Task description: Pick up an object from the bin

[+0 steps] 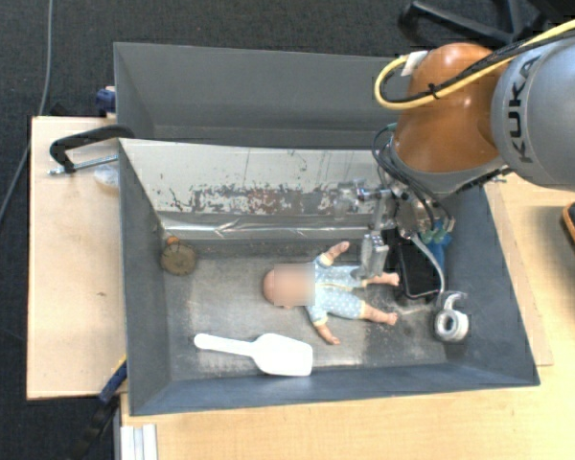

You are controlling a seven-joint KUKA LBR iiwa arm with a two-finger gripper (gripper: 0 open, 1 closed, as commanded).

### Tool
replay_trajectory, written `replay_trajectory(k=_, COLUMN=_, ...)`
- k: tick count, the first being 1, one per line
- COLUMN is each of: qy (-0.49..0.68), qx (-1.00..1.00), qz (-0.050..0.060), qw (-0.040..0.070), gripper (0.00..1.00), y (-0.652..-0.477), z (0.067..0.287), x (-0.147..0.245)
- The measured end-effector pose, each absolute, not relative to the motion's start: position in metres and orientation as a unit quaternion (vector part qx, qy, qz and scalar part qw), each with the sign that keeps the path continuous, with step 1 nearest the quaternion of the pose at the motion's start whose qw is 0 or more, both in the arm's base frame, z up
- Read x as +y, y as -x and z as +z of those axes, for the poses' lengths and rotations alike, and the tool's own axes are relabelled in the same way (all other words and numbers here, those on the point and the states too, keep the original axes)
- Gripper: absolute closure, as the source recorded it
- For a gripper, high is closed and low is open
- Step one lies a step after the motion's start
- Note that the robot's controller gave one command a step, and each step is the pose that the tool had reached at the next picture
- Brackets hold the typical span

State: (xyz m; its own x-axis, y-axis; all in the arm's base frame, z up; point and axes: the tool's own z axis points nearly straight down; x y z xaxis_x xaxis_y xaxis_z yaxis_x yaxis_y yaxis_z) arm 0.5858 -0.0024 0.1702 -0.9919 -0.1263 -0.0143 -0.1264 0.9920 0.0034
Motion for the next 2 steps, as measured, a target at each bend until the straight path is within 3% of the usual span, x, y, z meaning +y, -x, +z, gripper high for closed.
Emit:
replay_trajectory(k=1, qy=0.092, qx=0.996, qz=0.002, qw=0.01, gripper=0.0, y=-0.586, z=0.154, x=-0.005)
replay_trajectory(k=2, qy=0.116, qx=0.993, qz=0.002, qw=0.009, gripper=0.0, y=-0.582, z=0.095, x=-0.022)
